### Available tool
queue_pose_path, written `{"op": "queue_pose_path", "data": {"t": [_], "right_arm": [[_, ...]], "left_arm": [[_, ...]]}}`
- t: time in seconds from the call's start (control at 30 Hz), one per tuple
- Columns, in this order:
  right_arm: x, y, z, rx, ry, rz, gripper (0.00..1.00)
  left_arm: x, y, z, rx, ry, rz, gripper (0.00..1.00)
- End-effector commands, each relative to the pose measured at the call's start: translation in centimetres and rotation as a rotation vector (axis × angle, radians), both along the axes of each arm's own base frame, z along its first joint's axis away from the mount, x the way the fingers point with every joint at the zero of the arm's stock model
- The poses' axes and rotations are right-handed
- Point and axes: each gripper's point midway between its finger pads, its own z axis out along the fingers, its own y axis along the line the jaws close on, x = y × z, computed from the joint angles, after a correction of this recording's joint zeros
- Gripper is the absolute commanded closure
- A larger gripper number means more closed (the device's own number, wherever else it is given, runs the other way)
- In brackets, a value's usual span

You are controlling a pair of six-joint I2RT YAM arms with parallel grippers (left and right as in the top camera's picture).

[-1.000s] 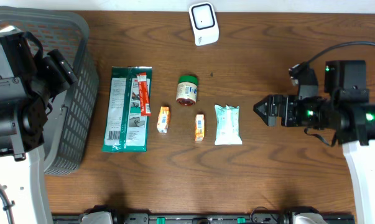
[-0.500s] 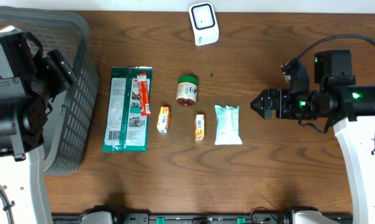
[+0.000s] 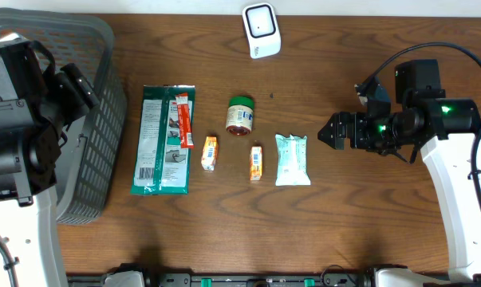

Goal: Scan the item barcode

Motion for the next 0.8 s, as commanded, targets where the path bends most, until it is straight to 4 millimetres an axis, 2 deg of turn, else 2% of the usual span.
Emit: {"op": "queue_pose_path", "data": {"t": [0.0, 0.77], "right_arm": [[0.1, 0.6, 0.7, 0.014, -0.015, 0.019, 0.01], [-0.9, 0.1, 0.1, -0.013, 0.033, 0.012, 0.01]], "left_arm": [[-0.1, 0.3, 0.2, 0.005, -0.004, 0.013, 0.12], [-0.1, 0.3, 0.2, 0.005, -0.004, 0.013, 0.12]]}}
